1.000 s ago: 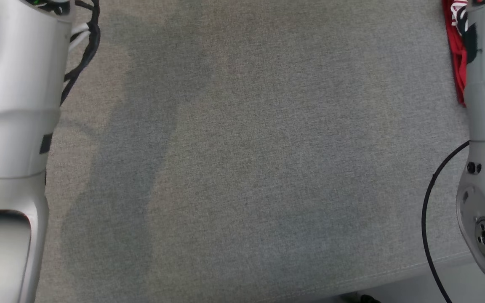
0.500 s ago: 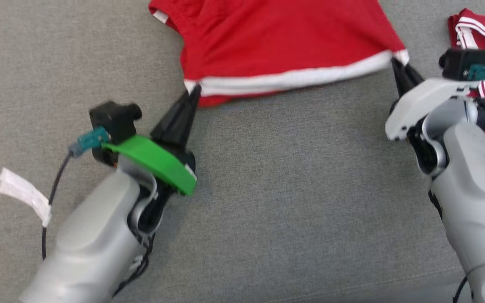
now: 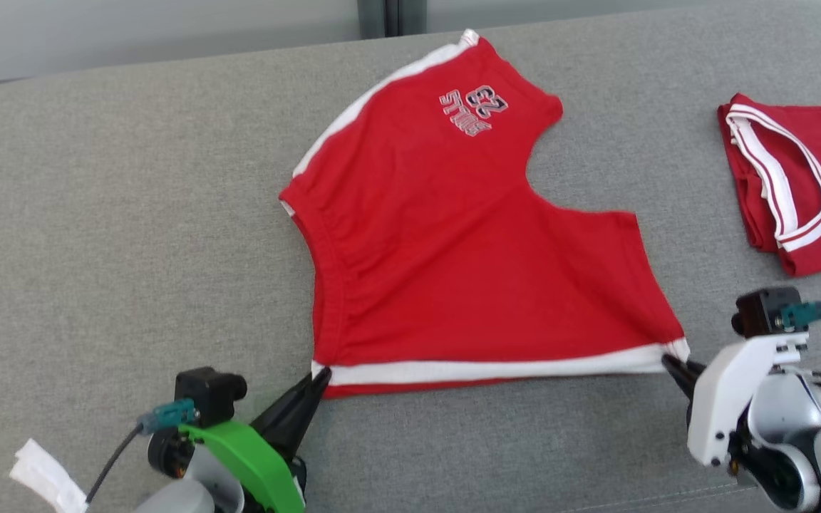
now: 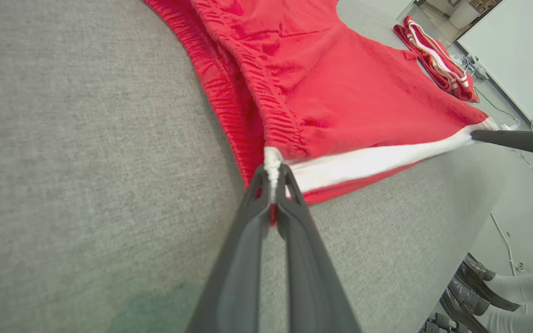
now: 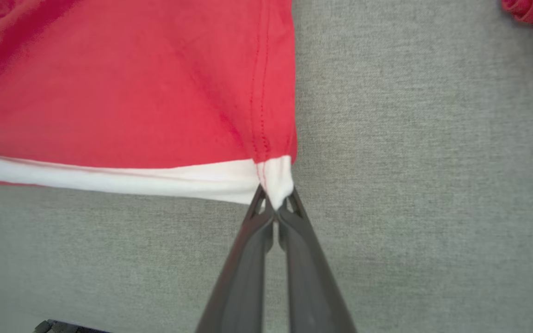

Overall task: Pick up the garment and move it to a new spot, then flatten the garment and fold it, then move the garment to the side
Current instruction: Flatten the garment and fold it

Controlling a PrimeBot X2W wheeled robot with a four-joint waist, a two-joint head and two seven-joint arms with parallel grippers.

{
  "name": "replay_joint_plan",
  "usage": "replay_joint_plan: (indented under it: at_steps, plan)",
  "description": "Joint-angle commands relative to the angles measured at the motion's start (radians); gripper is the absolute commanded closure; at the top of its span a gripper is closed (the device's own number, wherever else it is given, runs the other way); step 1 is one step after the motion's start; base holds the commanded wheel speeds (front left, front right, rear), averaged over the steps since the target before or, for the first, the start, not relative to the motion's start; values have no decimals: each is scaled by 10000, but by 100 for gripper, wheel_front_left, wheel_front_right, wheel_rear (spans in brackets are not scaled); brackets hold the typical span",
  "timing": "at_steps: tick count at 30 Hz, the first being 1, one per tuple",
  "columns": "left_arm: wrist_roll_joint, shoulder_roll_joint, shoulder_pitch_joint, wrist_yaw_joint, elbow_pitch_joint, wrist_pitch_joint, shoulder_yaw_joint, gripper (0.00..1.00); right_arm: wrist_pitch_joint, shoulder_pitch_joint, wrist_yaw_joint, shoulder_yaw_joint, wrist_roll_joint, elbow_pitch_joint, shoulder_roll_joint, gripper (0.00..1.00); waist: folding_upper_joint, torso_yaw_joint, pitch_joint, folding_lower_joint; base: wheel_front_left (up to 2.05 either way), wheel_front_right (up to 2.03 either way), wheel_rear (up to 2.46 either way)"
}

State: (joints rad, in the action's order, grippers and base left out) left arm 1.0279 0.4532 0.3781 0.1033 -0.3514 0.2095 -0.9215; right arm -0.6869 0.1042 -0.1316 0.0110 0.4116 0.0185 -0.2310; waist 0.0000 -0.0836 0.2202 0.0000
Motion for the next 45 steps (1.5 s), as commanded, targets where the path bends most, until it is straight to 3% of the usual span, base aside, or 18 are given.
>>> replay_joint_plan:
  at_steps: [1,4,7,10,14,20,33,41,45]
  plan:
    - [65,235,-409,-187,247,-118,-78,100,-488,-597,20,-271,-117,-681,160,100,0,154,-500,0,0,0,0]
    - [115,594,-952,-618,979,-474,-272,100,-1546,-1793,20,-838,-304,-2355,655,100,0,210,-642,0,0,0,0]
    - [151,868,-1447,-981,1733,-585,-341,100,-1903,-2431,20,-1391,-527,-3718,1082,100,0,255,-701,0,0,0,0]
    - [126,892,-1736,-1148,2305,-204,-226,100,-1711,-2647,20,-1718,-713,-4453,1360,100,0,318,-723,0,0,0,0]
    - [-155,480,-1515,-1004,2260,162,-173,100,-1260,-2210,20,-1913,-923,-4521,1455,100,0,381,-722,0,0,0,0]
    - [-414,-153,-286,-598,1465,284,96,100,-761,-902,19,-1681,-1185,-3453,940,100,0,474,-480,0,0,0,0]
    - [-669,-1717,2240,-899,-855,472,1046,100,844,3836,19,80,-1368,669,-614,100,0,1079,957,0,0,0,0]
    - [-853,-2586,3179,-1079,-1808,534,1419,100,1863,6450,19,1290,-1381,3159,-1104,100,0,1808,1774,0,0,0,0]
    - [-976,-2997,3503,-954,-2189,562,1557,100,2260,7369,19,1793,-1369,4195,-1283,100,0,2141,2078,0,0,0,0]
